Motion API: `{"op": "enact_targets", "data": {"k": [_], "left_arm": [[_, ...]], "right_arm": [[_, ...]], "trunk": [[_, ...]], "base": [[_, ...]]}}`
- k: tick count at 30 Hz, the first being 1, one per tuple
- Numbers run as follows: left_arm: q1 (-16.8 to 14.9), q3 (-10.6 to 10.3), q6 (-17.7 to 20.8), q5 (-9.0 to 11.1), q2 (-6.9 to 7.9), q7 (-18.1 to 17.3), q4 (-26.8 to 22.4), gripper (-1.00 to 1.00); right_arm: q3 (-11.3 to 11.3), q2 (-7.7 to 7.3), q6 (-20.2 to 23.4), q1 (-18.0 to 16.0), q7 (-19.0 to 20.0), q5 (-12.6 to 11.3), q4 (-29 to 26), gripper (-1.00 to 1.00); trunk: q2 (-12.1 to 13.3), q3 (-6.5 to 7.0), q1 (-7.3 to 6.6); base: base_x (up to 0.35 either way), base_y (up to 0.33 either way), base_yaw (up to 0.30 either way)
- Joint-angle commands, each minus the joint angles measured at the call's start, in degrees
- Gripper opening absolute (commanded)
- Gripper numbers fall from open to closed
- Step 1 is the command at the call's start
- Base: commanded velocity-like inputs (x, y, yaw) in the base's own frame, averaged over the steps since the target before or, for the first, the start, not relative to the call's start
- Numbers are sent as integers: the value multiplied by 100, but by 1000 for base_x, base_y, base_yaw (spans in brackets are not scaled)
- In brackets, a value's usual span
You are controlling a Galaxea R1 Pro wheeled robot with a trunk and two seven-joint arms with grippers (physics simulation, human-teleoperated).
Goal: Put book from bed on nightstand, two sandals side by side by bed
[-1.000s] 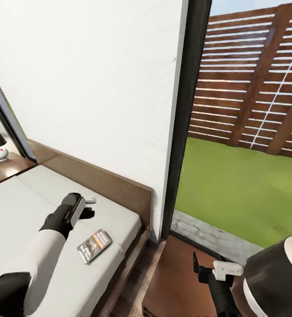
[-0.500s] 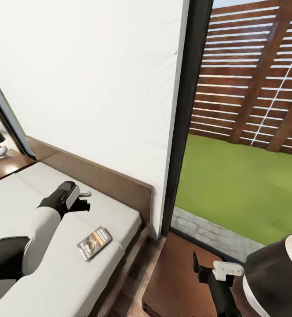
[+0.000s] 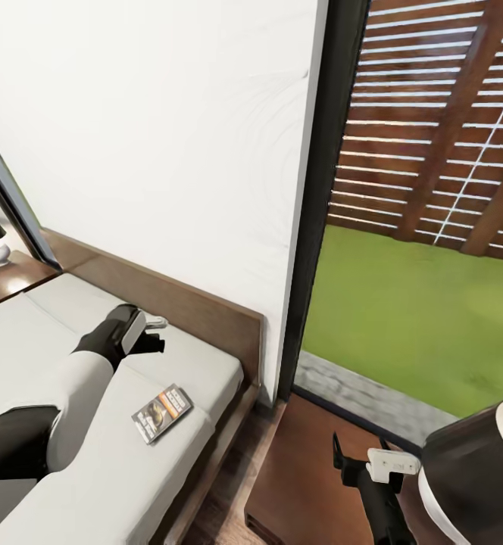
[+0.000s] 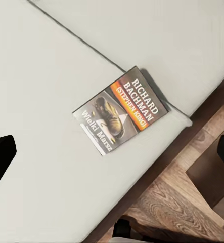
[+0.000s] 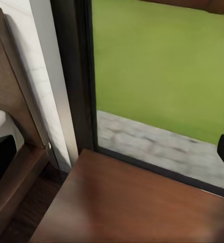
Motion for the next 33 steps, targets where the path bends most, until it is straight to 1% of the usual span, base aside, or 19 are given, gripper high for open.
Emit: {"op": "enact_targets", "data": {"k": [1,9,11,16,18,19,21,24,27,29,32,33], "left_arm": [[-3,13,15,60,-12,51,-29,100],[-3,15,-20,57,-97,51,-128,100],[-3,24,-213,61,-116,51,-136,100],[-3,34,-421,64,-125,44,-132,100],[-3,38,-559,69,-154,43,-109,100],[1,36,-701,67,-204,43,-86,100],[5,34,-867,69,-253,42,-70,100],[15,32,-1067,70,-287,34,-57,100],[28,30,-1251,71,-304,24,-52,100],[41,26,-1438,72,-314,20,-25,100],[64,24,-1862,68,-314,6,117,100],[66,23,-1948,67,-311,-12,158,100]], "right_arm": [[7,0,-11,0,-32,27,-3,100],[7,-11,-63,12,-32,28,-7,100],[7,-49,-71,32,-32,27,-12,100],[7,-84,-73,39,-32,26,-18,100],[7,-91,-74,38,-32,26,-19,100],[7,-94,-74,36,-32,28,-20,100],[7,-95,-74,39,-32,29,-20,100],[7,-96,-74,40,-32,29,-20,100],[7,-97,-74,39,-32,27,-20,100],[7,-97,-74,37,-32,28,-20,100],[7,-97,-74,41,-32,28,-20,100],[7,-97,-74,40,-32,28,-20,100]], "trunk": [[-50,-35,24],[-370,-250,200],[-451,-304,244],[-651,-438,354],[-731,-492,398],[-772,-519,420],[-852,-572,464],[-972,-653,530],[-1092,-734,595],[-1173,-787,639],[-1293,-868,705],[-1333,-895,727]], "base": [[0,0,0],[0,0,0],[0,0,0],[0,0,0],[0,0,0],[0,0,0],[0,0,0],[0,0,0],[0,0,0],[0,0,0],[0,0,0],[0,0,0]]}}
